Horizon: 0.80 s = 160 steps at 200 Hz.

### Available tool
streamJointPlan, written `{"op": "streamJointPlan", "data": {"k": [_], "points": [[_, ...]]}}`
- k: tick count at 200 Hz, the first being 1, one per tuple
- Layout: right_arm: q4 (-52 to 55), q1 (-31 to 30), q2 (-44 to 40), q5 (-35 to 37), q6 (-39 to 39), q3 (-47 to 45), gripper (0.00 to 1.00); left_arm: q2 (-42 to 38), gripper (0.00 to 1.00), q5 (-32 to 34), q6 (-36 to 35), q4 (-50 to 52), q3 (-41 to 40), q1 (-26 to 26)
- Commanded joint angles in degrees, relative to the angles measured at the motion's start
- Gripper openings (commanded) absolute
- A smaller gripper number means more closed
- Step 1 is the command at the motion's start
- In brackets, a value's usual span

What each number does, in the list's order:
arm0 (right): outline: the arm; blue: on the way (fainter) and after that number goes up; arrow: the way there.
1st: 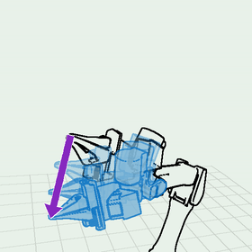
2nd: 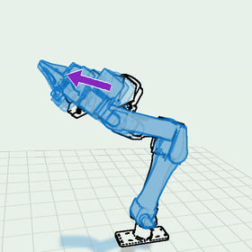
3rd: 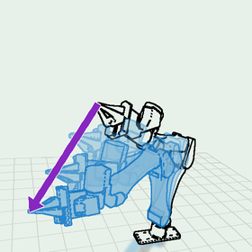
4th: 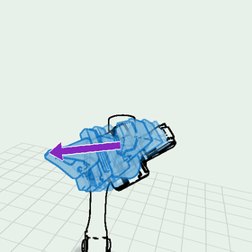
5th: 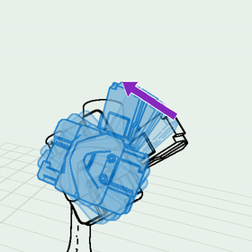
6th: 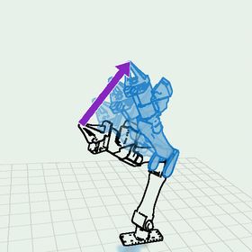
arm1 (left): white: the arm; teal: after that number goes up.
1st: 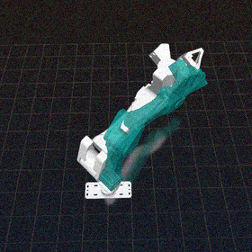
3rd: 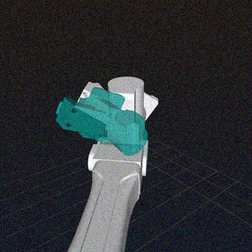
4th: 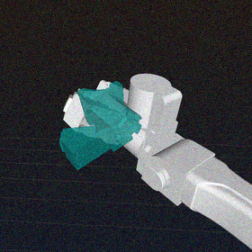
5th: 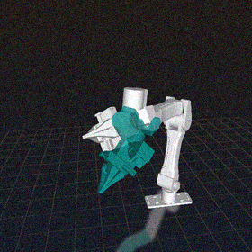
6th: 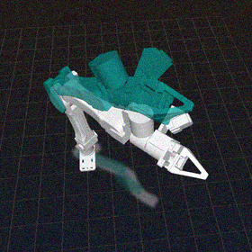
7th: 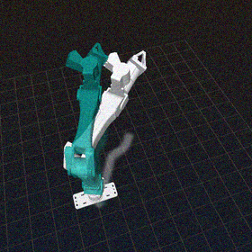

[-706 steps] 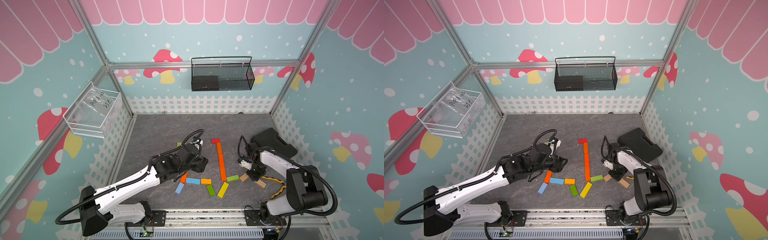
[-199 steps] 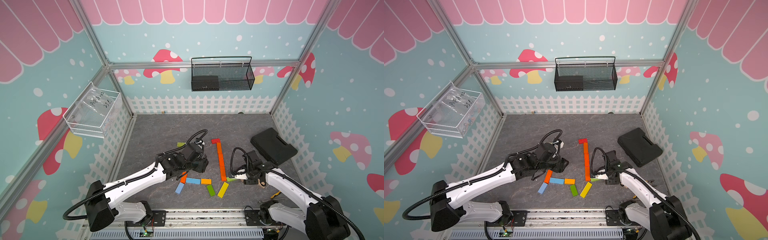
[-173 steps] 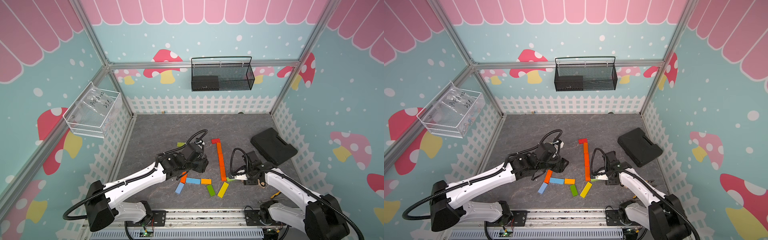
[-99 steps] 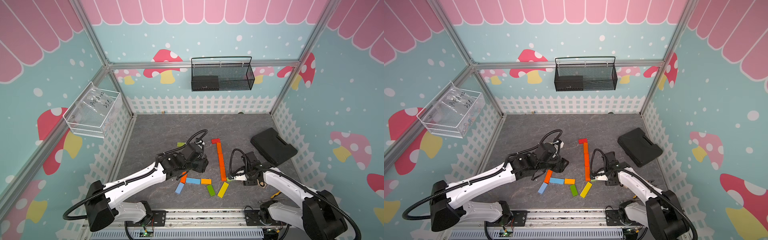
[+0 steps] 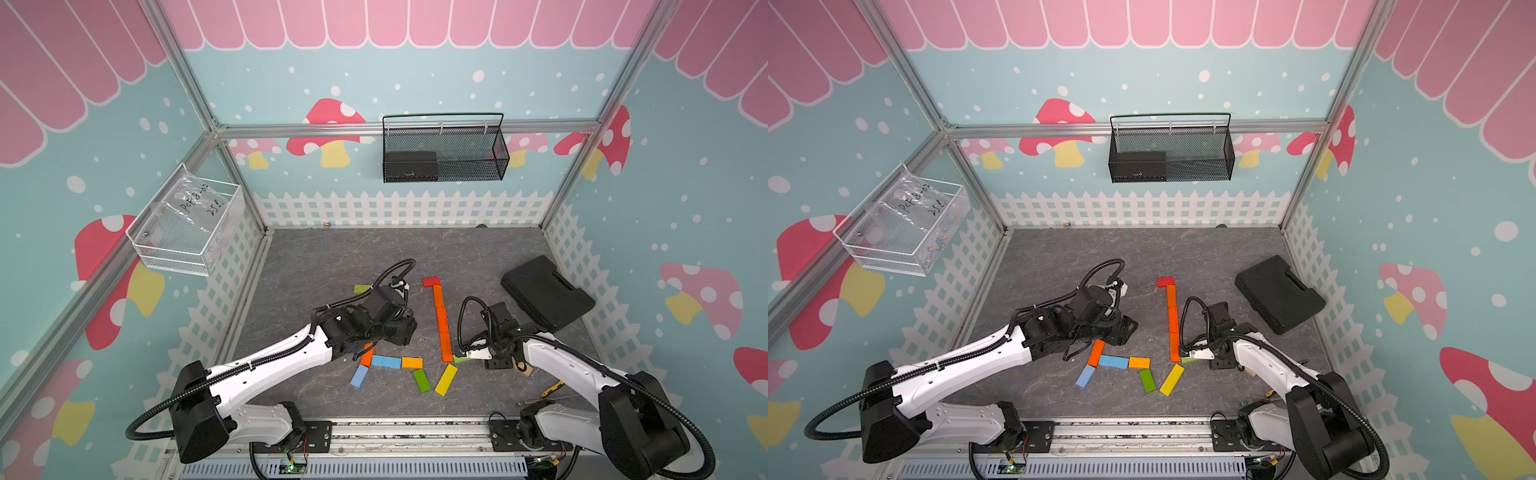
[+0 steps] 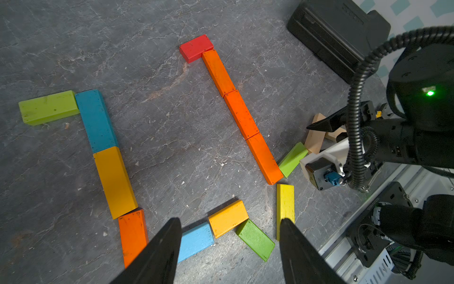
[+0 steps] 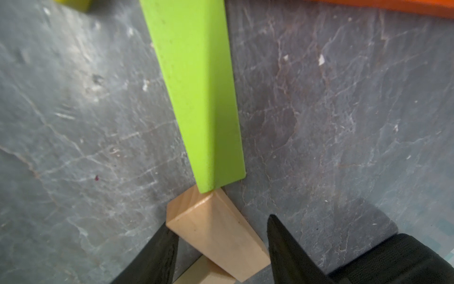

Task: Assemble a giraffe with building blocks
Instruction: Adjust the building block at the center of the board.

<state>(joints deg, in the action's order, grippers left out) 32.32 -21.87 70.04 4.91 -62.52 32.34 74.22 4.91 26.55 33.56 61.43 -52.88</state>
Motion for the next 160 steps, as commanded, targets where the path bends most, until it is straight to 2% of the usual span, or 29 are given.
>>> {"op": "streamJointPlan", "data": {"k": [1,160], "points": [[-0.6,-0.4,0.4,-1.0,0.0,0.6,0.59,0.1,0.66,0.0,-0.6,-0.4,0.4,0.4],[-2.5,-0.4,0.0,-1.7,1.6,1.4,0.59,0.2,0.66,0.1,-0.5,-0.6,0.2,0.4]]}}
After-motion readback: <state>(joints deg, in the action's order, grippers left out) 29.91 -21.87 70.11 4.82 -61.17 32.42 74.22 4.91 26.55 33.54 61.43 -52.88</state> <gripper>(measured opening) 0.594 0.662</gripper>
